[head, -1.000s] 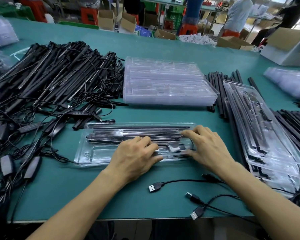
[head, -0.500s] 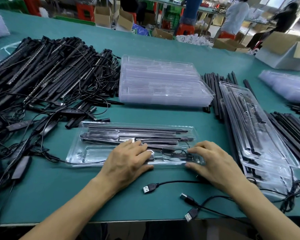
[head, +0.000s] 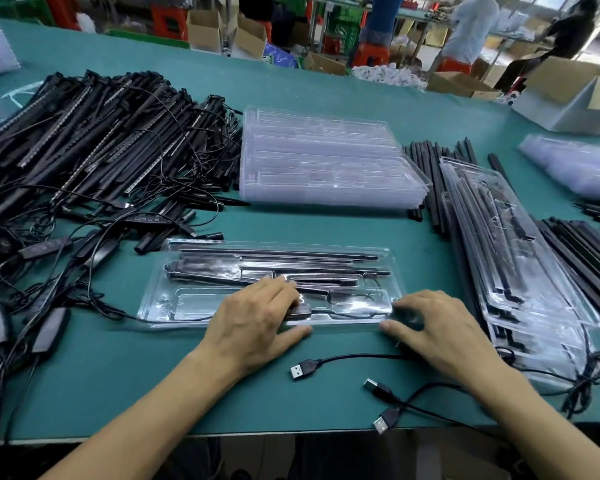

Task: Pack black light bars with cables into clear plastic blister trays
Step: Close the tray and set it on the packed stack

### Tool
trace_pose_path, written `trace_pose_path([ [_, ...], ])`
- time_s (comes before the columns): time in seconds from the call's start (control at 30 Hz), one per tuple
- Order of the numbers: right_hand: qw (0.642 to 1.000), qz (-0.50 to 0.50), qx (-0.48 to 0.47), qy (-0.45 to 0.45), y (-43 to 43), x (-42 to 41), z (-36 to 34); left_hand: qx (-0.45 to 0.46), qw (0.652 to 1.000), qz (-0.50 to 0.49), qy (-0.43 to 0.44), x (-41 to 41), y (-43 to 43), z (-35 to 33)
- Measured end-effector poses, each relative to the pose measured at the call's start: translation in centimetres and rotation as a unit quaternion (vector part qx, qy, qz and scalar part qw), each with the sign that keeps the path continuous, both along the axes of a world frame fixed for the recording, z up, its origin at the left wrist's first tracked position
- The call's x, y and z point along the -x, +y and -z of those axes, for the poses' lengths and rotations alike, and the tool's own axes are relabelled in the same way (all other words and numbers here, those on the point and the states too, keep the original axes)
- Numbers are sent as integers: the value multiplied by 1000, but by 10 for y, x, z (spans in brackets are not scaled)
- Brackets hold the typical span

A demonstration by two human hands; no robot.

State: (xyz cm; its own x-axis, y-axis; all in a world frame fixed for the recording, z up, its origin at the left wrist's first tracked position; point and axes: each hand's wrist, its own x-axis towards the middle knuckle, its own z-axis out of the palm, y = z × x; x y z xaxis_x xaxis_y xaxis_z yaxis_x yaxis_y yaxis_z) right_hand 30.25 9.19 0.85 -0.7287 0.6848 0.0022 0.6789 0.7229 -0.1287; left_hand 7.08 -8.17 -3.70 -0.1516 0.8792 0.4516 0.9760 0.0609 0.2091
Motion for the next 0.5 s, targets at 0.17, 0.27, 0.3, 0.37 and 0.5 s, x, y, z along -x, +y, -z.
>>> trace_pose_path([
  [0.17,996,-34,-26,-82,2,8,-11,-3,1000,-11,18,-2,-2,0],
  [0.27,989,-36,-79,-116,-6,10,-11,-10,1000,-10,19,-2,-1,0],
  [0.3,987,-32,-94,-125,-9,10,-10,-12,1000,-11,16,-3,-1,1],
  [0.37,983,-29,-105,-149,-12,11,-8,-16,1000,-16,16,-4,0,2],
  [0.5,986,-29,-73,-150,-8,15,-9,-22,999,-21,11,-6,0,2],
])
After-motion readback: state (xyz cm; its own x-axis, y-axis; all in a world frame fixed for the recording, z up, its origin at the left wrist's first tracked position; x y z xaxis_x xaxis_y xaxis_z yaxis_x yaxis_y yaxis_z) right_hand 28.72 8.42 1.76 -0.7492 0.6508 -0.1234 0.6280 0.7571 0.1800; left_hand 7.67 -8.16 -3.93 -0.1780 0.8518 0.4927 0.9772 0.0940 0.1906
